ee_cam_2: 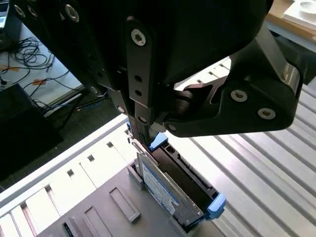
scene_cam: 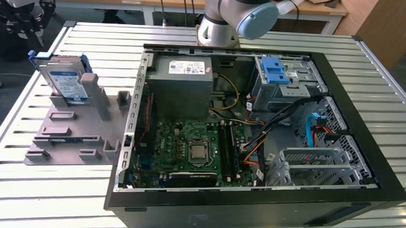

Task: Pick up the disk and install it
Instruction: 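Pick up the disk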

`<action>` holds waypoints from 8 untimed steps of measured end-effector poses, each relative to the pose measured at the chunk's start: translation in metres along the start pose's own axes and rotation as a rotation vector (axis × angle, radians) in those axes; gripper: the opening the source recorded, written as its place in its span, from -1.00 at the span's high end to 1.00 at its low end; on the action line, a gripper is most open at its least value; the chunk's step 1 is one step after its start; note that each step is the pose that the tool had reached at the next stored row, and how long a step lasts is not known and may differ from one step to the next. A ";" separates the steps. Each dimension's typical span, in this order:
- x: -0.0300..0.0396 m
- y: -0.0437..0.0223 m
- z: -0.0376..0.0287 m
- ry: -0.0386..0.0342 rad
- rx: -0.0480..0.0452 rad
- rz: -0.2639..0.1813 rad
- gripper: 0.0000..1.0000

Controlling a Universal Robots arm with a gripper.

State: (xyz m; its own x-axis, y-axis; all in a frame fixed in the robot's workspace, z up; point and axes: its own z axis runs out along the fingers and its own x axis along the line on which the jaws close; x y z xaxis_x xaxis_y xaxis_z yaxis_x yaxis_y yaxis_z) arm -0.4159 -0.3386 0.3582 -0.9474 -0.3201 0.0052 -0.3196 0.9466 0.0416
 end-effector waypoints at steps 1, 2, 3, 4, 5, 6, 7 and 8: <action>0.0000 0.0000 0.0004 0.0007 0.0001 -0.018 0.79; 0.0000 0.0000 0.0008 0.0015 0.0002 -0.037 0.79; 0.0000 -0.0001 0.0012 0.0024 0.0003 -0.055 0.79; 0.0000 -0.0001 0.0016 0.0031 0.0004 -0.074 0.79; 0.0000 -0.0001 0.0021 0.0038 0.0005 -0.092 0.79; 0.0000 -0.0001 0.0025 0.0046 0.0006 -0.110 0.79; 0.0000 -0.0002 0.0030 0.0053 0.0007 -0.128 0.79; 0.0000 -0.0002 0.0034 0.0059 0.0008 -0.146 0.79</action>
State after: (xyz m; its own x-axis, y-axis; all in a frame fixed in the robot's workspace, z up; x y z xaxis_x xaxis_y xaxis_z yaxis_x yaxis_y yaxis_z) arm -0.4159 -0.3386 0.3548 -0.8906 -0.4548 0.0050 -0.4542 0.8899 0.0415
